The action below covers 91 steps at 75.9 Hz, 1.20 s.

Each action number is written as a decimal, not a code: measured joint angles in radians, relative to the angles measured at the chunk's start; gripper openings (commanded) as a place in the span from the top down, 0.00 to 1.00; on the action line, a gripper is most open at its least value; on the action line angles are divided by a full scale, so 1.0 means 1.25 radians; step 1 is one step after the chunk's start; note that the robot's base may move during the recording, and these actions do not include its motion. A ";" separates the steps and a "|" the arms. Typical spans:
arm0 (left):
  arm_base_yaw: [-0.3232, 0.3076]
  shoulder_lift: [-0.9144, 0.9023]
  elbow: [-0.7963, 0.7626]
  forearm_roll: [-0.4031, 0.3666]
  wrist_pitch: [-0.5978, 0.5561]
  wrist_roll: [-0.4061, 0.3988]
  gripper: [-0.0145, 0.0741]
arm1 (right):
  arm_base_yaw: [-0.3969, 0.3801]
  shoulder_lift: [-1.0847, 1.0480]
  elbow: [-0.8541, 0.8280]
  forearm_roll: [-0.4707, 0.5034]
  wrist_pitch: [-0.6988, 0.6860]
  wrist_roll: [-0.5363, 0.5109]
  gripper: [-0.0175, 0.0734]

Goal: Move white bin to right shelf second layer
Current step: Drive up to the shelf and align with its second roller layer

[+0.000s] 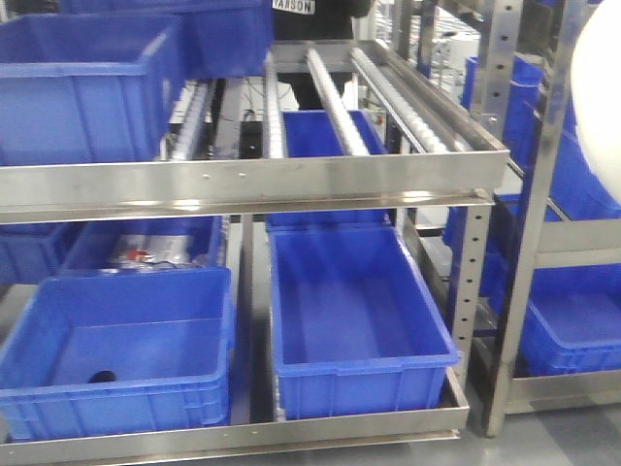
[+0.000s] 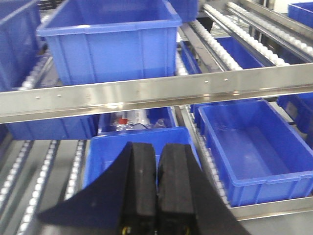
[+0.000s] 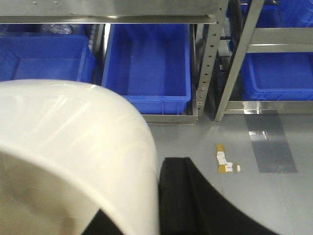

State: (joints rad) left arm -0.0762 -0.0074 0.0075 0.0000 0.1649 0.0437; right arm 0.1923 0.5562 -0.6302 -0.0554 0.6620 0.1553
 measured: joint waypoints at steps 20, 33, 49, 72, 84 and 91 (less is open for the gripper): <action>0.000 0.000 0.000 0.000 0.000 0.000 0.74 | 0.000 0.000 0.000 0.000 0.001 0.000 0.75; 0.000 0.000 0.000 0.000 0.000 0.000 0.74 | 0.000 0.000 0.000 0.000 0.002 0.000 0.75; 0.000 0.000 0.000 0.000 0.000 0.000 0.74 | 0.000 0.000 0.000 0.000 0.003 0.000 0.75; 0.000 0.000 0.000 0.000 0.000 0.000 0.74 | 0.000 0.000 0.000 0.000 0.003 0.000 0.75; 0.000 0.000 0.000 0.000 0.000 0.000 0.74 | 0.000 0.000 0.000 0.000 0.003 0.000 0.75; 0.000 0.000 0.000 0.000 0.000 0.000 0.74 | 0.000 0.000 0.000 0.000 0.003 0.000 0.75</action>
State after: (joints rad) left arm -0.0762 -0.0074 0.0075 0.0000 0.1649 0.0437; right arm 0.1923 0.5562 -0.6302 -0.0554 0.6658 0.1553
